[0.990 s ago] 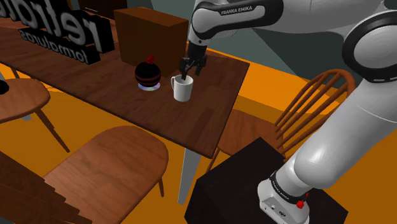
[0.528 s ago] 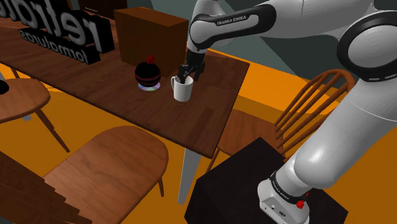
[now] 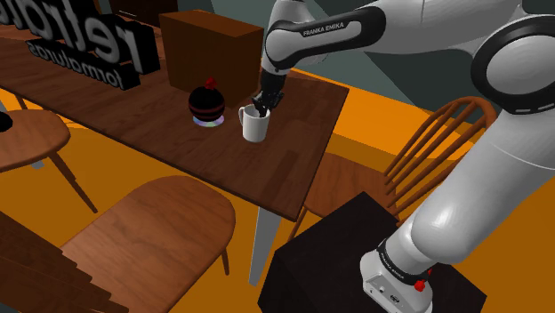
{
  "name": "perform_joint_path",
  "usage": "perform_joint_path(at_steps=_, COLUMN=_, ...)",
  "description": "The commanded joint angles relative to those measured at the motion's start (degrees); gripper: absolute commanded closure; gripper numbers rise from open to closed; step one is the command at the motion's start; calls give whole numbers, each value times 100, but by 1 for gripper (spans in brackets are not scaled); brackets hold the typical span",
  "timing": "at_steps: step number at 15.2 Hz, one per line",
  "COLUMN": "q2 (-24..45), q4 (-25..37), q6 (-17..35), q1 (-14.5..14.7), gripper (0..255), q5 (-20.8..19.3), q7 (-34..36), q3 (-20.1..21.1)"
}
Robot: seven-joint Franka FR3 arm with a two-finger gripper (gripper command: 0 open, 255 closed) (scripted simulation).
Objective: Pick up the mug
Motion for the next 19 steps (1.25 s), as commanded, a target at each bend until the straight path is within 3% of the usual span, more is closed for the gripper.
perform_joint_path(at_steps=1, q2=1, q4=-1, q6=0, q1=1, gripper=255, q5=1, q7=0, q3=1)
perform_joint_path(at_steps=19, q2=-205, q4=924, q6=-1129, q1=-12, gripper=255, q5=-3, q7=40, q3=-10)
